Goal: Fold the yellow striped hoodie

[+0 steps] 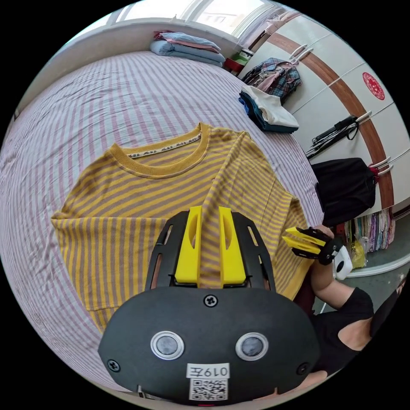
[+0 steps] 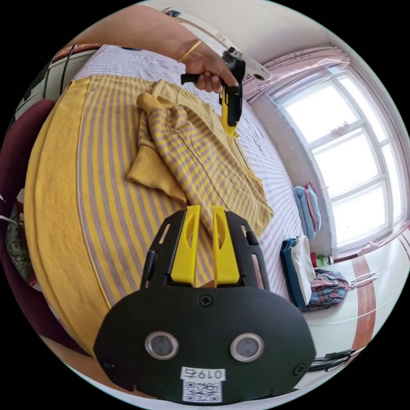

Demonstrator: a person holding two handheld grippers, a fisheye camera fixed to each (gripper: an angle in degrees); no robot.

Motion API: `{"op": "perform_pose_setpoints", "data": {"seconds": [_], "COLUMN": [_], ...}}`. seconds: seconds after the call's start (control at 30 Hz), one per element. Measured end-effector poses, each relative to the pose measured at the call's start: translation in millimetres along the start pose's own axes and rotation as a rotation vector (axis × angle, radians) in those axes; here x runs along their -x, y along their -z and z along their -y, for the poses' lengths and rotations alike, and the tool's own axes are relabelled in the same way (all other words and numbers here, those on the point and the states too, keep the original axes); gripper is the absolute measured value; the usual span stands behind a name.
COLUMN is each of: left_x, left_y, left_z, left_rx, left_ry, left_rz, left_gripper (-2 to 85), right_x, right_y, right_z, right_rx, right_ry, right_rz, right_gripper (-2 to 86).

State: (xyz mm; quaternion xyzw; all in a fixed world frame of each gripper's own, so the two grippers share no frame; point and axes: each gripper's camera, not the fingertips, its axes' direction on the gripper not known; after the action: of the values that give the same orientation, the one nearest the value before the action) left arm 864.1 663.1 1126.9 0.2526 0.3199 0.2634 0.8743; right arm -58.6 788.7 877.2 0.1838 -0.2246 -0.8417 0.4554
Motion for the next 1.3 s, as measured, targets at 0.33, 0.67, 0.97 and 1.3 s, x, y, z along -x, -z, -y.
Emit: {"op": "perform_pose_setpoints", "data": {"seconds": [0.33,0.67,0.97,1.3], "left_x": [-4,-25,-36,-80], "left_y": [-112,-80,-91,-174], "left_z": [-10,-148,-447,-584], "left_rx": [0.057,-0.329,-0.581,-0.454], "left_ry": [0.035,-0.093,0.059,0.035], "left_rz": [0.130,-0.037,0.073,0.233], "left_gripper": [1.2,1.0,1.0,1.7], "right_x": [36,-5,23,138], "right_y": [-27,51,151,190], "right_z": [-35,-126,-284,-275], "right_rx": [0.093,-0.210,-0.612,-0.377], "right_ry": [0.053,-0.404,-0.867,-0.801], "right_rz": [0.021,-0.105,0.181,0.226], "right_gripper": [-0.9,-1.0,-0.9,5.8]}}
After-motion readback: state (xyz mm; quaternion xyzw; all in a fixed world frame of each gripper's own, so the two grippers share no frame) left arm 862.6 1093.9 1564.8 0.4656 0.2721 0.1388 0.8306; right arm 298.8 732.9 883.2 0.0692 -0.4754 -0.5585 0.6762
